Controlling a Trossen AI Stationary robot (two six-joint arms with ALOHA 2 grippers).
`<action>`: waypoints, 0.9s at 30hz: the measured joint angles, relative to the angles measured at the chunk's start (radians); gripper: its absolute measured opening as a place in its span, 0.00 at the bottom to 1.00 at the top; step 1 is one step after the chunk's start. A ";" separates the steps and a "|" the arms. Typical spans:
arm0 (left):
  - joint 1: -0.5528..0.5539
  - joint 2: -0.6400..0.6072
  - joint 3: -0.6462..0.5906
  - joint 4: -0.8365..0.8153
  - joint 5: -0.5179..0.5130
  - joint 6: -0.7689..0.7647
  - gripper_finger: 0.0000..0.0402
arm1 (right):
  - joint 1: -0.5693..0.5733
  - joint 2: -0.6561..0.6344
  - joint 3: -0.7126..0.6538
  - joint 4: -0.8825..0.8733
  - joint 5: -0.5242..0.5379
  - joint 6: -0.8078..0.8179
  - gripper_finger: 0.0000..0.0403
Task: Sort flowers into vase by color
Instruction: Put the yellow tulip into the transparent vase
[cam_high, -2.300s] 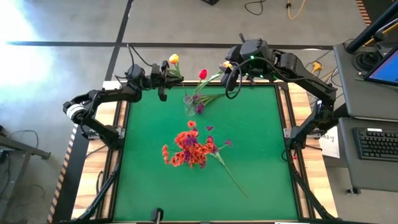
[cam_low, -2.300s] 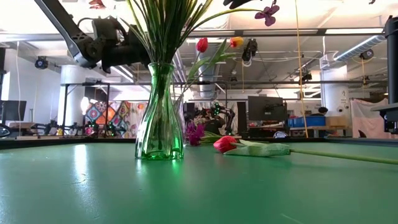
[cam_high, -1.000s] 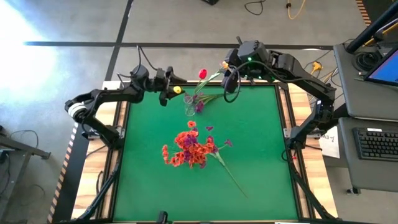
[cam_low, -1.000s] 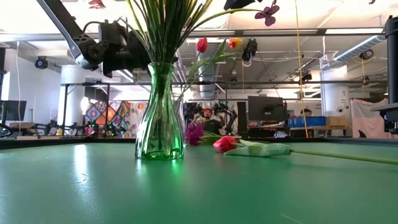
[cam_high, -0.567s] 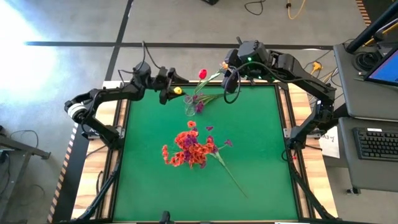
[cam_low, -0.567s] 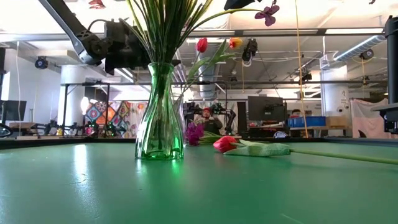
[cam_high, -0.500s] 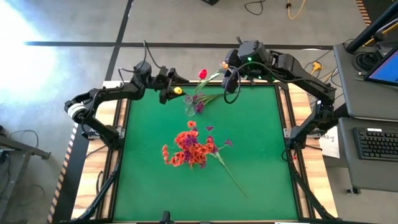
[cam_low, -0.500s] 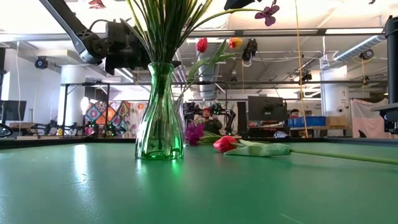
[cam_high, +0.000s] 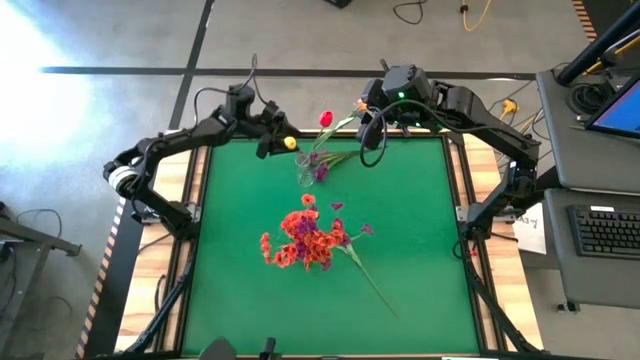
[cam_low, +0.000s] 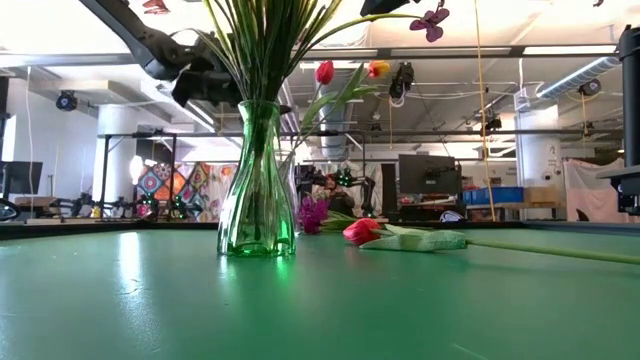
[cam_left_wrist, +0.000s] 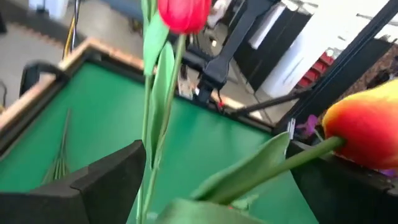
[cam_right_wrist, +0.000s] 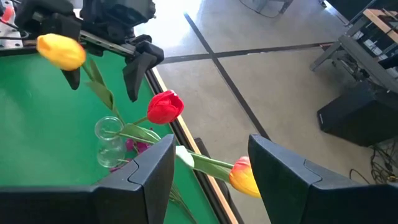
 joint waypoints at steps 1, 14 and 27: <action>0.000 0.000 0.017 -0.058 0.000 0.036 0.94 | 0.000 0.000 0.000 0.000 0.000 0.000 0.49; -0.001 0.000 0.257 -0.690 -0.266 0.467 0.94 | 0.000 0.000 0.000 0.000 0.000 -0.008 0.49; -0.002 0.000 0.386 -0.882 -0.439 0.592 0.94 | 0.000 0.006 -0.001 0.000 0.000 -0.007 0.49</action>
